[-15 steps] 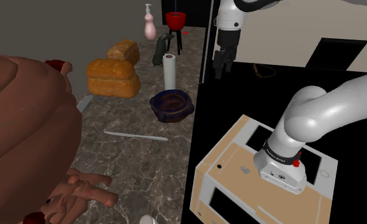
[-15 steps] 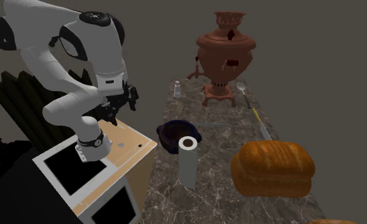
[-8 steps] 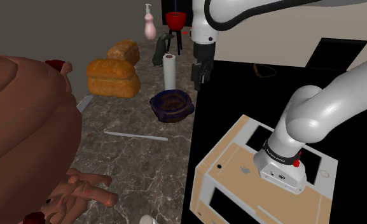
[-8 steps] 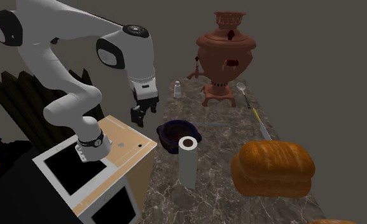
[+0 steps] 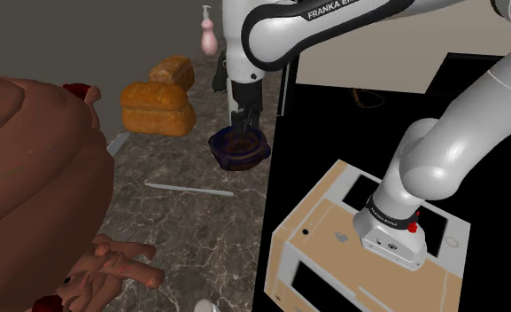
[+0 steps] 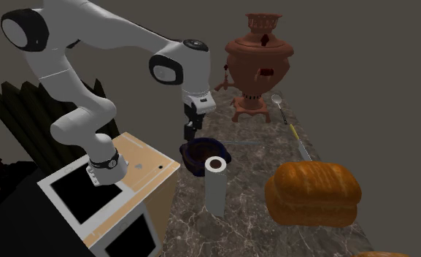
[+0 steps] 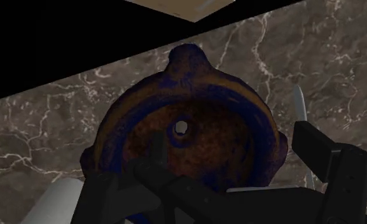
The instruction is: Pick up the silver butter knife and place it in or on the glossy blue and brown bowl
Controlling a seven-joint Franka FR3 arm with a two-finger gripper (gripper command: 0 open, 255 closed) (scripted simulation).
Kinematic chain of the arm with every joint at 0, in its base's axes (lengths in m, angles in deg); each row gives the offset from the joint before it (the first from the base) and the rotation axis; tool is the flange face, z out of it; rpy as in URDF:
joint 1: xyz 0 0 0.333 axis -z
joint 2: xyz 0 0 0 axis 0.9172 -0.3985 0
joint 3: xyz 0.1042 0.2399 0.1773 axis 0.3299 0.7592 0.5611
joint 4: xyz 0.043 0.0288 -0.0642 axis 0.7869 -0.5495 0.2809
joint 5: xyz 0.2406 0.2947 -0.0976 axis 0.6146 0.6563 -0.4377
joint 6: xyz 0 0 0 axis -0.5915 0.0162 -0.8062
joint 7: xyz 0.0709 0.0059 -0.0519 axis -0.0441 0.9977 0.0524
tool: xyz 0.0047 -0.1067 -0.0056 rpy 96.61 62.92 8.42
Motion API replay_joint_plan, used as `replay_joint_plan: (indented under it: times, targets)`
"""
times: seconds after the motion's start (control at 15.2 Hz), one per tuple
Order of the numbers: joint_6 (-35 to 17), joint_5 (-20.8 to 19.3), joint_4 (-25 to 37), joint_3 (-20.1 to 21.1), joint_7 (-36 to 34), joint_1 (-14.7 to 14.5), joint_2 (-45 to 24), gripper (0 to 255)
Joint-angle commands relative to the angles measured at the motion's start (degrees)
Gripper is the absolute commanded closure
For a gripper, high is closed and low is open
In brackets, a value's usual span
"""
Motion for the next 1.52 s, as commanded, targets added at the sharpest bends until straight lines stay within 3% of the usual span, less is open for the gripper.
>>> replay_joint_plan:
  times: [0.0,0.86,1.45]
  targets:
    - [-1.92,-0.67,2.20,1.76,-0.97,-0.94,-3.84,0]
    - [-7.45,-11.05,19.80,8.74,-7.65,-7.81,-27.40,0]
    - [-12.76,-12.27,16.73,8.39,-8.47,-8.10,-29.83,0]
